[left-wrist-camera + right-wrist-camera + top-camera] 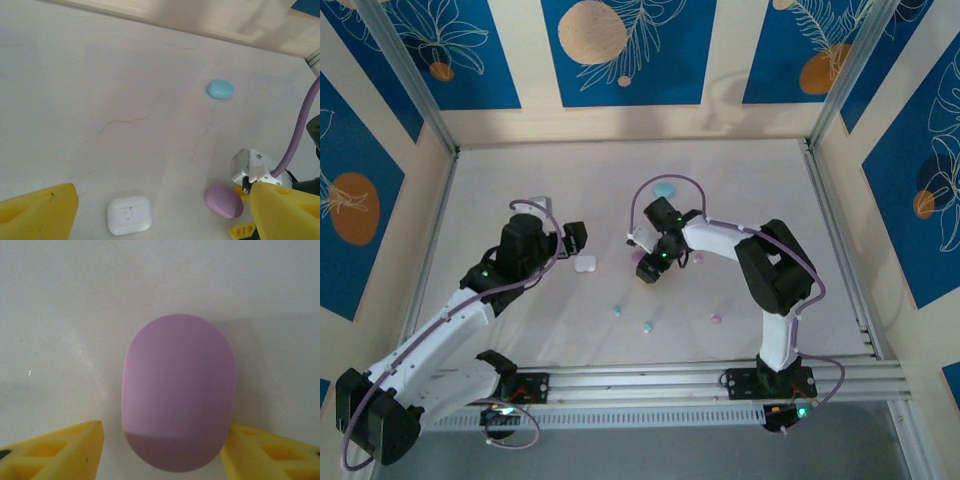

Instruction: Insert the wireless bluetooth earbuds into the charging case

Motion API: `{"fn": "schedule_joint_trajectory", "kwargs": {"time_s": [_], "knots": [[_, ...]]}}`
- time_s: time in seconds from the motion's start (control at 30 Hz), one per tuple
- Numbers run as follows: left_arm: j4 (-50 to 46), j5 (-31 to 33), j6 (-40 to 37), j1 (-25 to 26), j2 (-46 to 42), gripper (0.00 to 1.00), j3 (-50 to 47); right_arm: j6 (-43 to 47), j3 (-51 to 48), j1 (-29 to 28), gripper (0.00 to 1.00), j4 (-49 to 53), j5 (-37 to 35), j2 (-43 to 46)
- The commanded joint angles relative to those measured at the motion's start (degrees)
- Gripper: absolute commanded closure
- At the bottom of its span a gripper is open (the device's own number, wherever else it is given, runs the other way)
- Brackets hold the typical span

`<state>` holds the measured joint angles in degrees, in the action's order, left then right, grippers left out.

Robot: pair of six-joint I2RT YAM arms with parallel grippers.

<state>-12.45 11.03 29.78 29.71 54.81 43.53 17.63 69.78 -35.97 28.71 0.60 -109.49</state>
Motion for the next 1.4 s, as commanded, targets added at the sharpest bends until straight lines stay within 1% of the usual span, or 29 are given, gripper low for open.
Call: {"fn": "schedule_joint_trajectory", "kwargs": {"time_s": [0.0, 0.07, 0.2, 0.23, 0.27, 0.37, 0.4, 0.43, 0.53, 0.6, 0.73, 0.8, 0.9, 1.0, 1.13, 1.27, 1.37], "knots": [[0.7, -0.3, 1.0, -0.9, -0.2, 0.12, -0.4, 2.0, 2.3, -1.0, 0.40, 1.9, -0.4, -1.9], [0.7, -0.4, 1.2, -1.0, -0.1, 0.12, -0.4, 2.2, 2.9, -1.1, 0.43, 2.2, -0.9, -2.6], [1.1, -0.8, 1.5, -1.2, 0.1, 0.12, -0.6, 2.7, 4.0, -1.7, 0.44, 2.8, -2.2, -4.1], [1.2, -0.9, 1.6, -1.2, 0.1, 0.12, -0.7, 3.1, 4.0, -2.0, 0.45, 2.8, -2.3, -4.3], [1.1, -1.0, 1.5, -1.2, 0.3, 0.12, -0.6, 3.5, 3.9, -2.2, 0.49, 2.5, -2.5, -4.3], [1.3, -1.2, 1.8, -1.3, 0.5, 0.12, -0.7, 3.7, 3.6, -2.4, 0.54, 1.8, -3.3, -4.1], [1.5, -1.5, 1.9, -1.4, 0.6, 0.12, -0.7, 3.7, 3.5, -2.3, 0.59, 1.6, -3.4, -4.0], [1.6, -1.8, 1.9, -1.5, 0.9, 0.12, -0.6, 3.7, 3.2, -2.3, 0.62, 1.2, -3.4, -3.5], [2.4, -3.3, 2.1, -1.5, 1.6, 0.12, -0.5, 3.1, 0.2, -1.8, 0.64, -2.2, -2.7, 0.3], [3.3, -4.6, 2.4, -1.5, 2.0, 0.12, -0.4, 2.4, -2.2, -1.0, 0.66, -4.8, -0.4, 5.0], [6.6, -11.6, 2.7, -1.5, 3.9, 0.12, 0.6, 3.9, -6.6, -0.4, 0.66, -8.4, 3.7, 15.5], [8.7, -17.9, 3.4, -1.5, 5.8, 0.12, 1.9, 5.7, -8.4, -0.1, 0.66, -9.4, 5.9, 20.8], [10.3, -28.0, 6.5, -1.1, 9.3, 0.14, 4.8, 6.8, -10.1, 0.4, 0.66, -10.7, 8.1, 27.5], [11.7, -35.1, 8.9, 0.4, 11.8, 0.15, 7.2, 7.0, -11.7, 0.8, 0.66, -12.5, 9.4, 32.8], [15.6, -38.8, 12.0, 2.4, 12.9, 0.15, 8.1, 7.1, -12.1, 0.9, 0.65, -13.2, 9.5, 36.8], [18.2, -39.4, 13.1, 3.8, 13.6, 0.14, 8.7, 6.8, -12.1, 0.8, 0.65, -13.8, 9.5, 39.4], [18.1, -40.1, 13.1, 4.8, 15.2, 0.18, 10.1, 6.7, -12.1, 0.7, 0.65, -14.3, 10.3, 40.4]]}}
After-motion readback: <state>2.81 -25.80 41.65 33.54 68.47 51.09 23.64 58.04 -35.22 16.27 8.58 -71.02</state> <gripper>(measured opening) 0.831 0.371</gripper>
